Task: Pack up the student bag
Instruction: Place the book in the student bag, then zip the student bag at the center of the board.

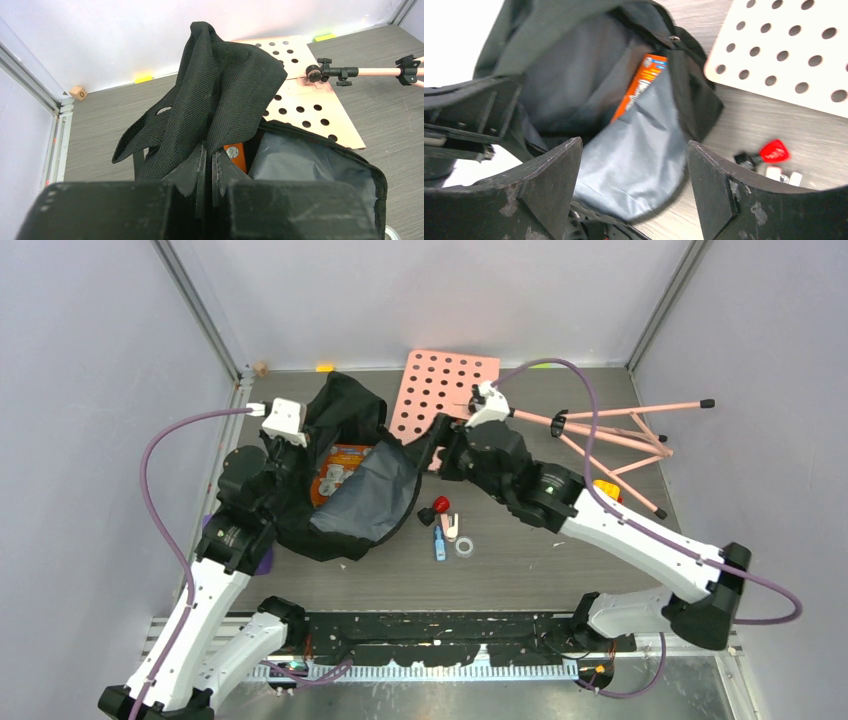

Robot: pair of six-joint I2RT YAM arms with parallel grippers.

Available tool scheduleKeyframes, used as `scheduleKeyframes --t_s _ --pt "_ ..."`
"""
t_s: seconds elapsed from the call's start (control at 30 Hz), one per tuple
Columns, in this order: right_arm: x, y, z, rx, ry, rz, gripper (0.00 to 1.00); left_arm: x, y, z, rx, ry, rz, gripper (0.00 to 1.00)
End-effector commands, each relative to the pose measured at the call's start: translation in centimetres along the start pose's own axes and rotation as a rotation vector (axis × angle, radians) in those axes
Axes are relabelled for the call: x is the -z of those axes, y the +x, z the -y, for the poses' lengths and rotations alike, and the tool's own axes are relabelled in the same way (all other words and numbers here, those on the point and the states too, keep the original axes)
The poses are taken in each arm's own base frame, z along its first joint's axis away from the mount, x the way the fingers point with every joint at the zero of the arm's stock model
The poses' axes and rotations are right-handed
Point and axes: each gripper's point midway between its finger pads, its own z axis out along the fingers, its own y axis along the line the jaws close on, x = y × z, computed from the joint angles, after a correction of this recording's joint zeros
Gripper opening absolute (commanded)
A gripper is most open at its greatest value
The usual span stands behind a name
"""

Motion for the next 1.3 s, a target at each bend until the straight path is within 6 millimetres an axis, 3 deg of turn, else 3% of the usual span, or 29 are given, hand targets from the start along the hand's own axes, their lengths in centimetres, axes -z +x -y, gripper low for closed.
scheduleKeyframes --t_s 0.0,0.17,0.4,0.77,1.03,1.13,1.27 --pt "1.9 0.6 3.3 -0.005 0.015 -0.033 0.83 -0.4 0.2 -0.1 -0.002 -0.011 -0.005 0.0" --pt "1.6 3.8 4.5 -0.065 -0.03 -0.12 0.82 -0.4 0.3 0.0 0.001 -0.004 -0.007 0.0" --pt "-0.3 6.6 2.8 -0.128 -0.161 -0.209 0.82 -0.3 0.2 0.0 0.0 -0.007 -0.003 0.0" --pt "-3.1 9.8 0.7 -0.176 -0.251 -0.349 0.63 -0.2 0.1 -0.1 0.001 -0.011 0.001 0.0" --pt "-2.6 8.3 -1.5 -0.162 -0.265 -0.387 0.3 -0.3 0.2 -0.2 -0.001 -0.013 -0.001 0.0" --pt "-2.0 7.8 -1.4 -0.136 -0.231 -0.402 0.15 -0.3 0.2 -0.1 0.001 -0.013 -0.003 0.0" --pt "-2.0 4.8 -3.1 -0.16 -0.246 -0.358 0.01 -0.2 -0.2 0.1 0.003 0.005 0.006 0.0"
